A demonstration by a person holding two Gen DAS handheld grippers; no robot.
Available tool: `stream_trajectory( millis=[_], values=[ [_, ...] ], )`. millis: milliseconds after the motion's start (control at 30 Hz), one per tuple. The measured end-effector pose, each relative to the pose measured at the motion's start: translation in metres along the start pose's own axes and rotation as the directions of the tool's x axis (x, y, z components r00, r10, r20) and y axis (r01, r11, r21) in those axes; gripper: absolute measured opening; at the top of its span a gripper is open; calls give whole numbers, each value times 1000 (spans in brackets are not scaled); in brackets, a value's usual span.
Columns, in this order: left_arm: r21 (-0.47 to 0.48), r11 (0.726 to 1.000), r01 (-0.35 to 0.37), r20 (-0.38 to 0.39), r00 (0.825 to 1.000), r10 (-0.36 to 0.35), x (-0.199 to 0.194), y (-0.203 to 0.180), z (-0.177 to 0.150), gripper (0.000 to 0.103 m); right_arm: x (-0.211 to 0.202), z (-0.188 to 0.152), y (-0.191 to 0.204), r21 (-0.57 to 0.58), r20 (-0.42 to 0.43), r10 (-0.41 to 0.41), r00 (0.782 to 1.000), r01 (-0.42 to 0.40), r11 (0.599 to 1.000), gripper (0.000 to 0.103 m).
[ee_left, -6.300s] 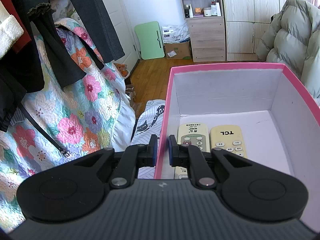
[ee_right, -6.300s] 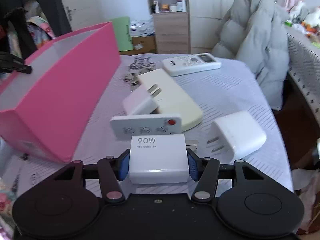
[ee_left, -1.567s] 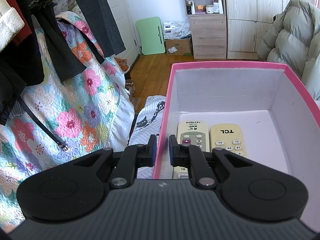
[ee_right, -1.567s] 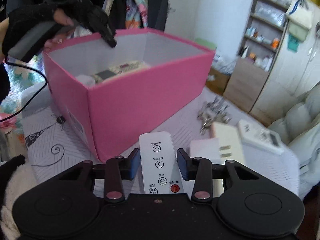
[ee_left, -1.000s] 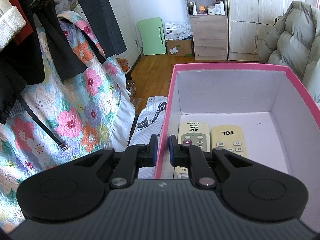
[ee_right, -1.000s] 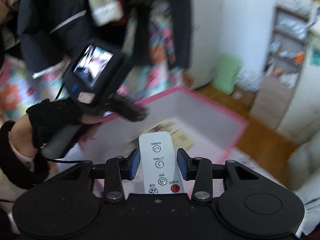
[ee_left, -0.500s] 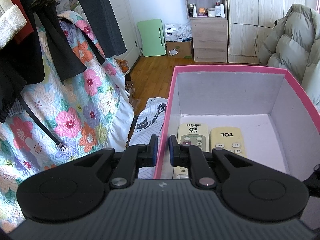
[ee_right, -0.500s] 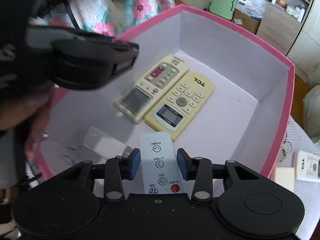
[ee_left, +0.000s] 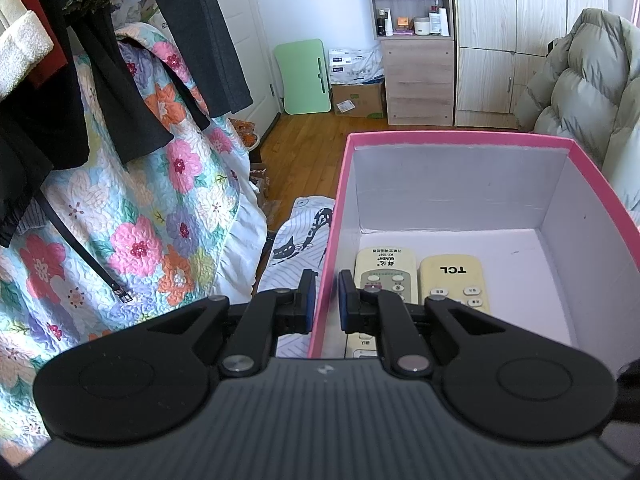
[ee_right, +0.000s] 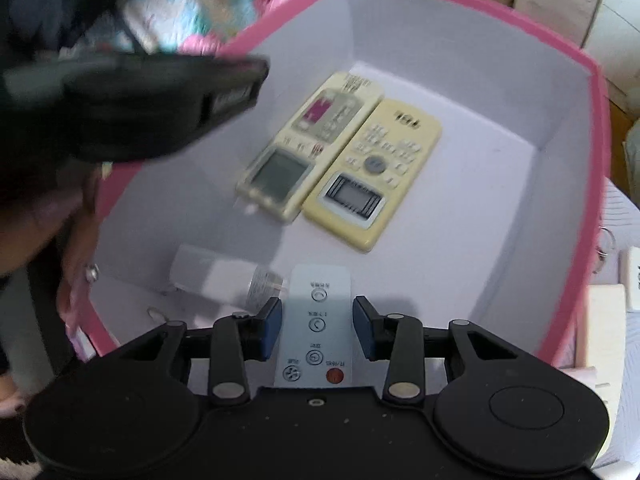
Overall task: Organize rigid objects
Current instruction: 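Carry the small white remote into the pink box and open the right gripper, then move the right gripper to the white rectangular charger and grasp it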
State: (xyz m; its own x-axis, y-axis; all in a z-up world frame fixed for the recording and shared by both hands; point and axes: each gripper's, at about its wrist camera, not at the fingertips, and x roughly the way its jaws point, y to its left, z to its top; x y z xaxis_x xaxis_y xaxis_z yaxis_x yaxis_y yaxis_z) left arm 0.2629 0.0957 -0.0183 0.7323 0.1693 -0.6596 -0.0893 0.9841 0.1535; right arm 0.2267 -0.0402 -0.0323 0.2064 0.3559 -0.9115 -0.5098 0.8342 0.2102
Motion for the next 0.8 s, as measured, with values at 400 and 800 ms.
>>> stream_trajectory(
  millis=[400, 800],
  values=[
    [8, 1000, -1, -4, 1000, 1, 1, -3, -1, 11, -121, -65, -46, 129, 371, 28, 928, -82, 988, 58],
    [11, 1000, 0, 8, 1000, 0, 2, -5, 0, 11, -121, -185, -123, 373, 372, -201, 906, 52, 926, 58]
  ],
)
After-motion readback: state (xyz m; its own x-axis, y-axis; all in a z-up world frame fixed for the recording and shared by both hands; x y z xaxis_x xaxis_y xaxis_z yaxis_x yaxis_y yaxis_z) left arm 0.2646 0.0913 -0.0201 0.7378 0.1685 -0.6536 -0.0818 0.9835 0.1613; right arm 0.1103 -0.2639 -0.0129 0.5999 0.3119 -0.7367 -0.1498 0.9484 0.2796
